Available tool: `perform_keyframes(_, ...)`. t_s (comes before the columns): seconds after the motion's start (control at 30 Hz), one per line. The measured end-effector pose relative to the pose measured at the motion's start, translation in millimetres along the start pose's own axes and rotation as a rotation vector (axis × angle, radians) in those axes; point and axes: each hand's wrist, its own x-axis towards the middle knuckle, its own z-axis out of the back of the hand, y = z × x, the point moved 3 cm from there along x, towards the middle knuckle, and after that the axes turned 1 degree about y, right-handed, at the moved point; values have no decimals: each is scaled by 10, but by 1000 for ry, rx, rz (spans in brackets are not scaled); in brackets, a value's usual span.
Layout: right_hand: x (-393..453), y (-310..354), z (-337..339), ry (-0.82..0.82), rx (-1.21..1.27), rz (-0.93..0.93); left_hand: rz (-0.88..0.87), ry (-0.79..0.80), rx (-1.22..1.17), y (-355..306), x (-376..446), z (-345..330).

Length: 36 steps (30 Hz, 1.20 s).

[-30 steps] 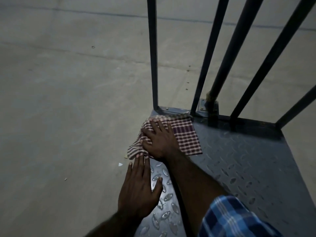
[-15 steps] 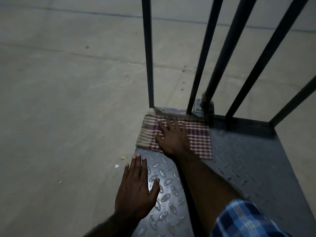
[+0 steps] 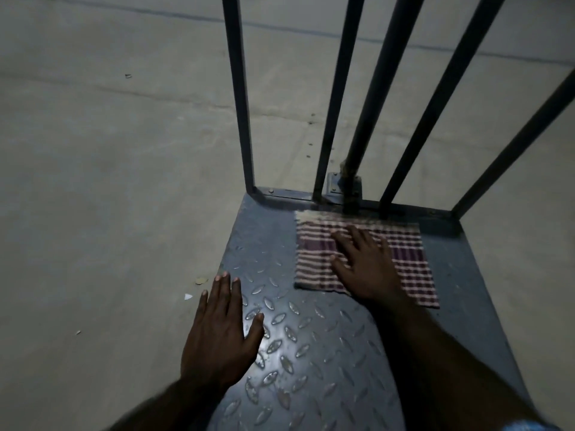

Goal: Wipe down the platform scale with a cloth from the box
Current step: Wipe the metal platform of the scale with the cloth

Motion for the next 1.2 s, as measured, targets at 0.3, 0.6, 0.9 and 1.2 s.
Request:
perform_keyframes(0.3, -76, -452, 137, 114, -28, -15, 16, 29, 2, -6, 2, 30)
perform_keyframes(0.6, -251, -1520, 295, 41, 35, -493, 22, 49, 30, 10, 30, -44)
perform_keyframes(0.9, -240, -1588, 249, -83, -36, -371, 13, 2, -7, -25, 26, 8)
perform_keyframes(1.2, 161, -1050, 149, 96, -62, -441, -5, -7, 35, 14, 11, -48)
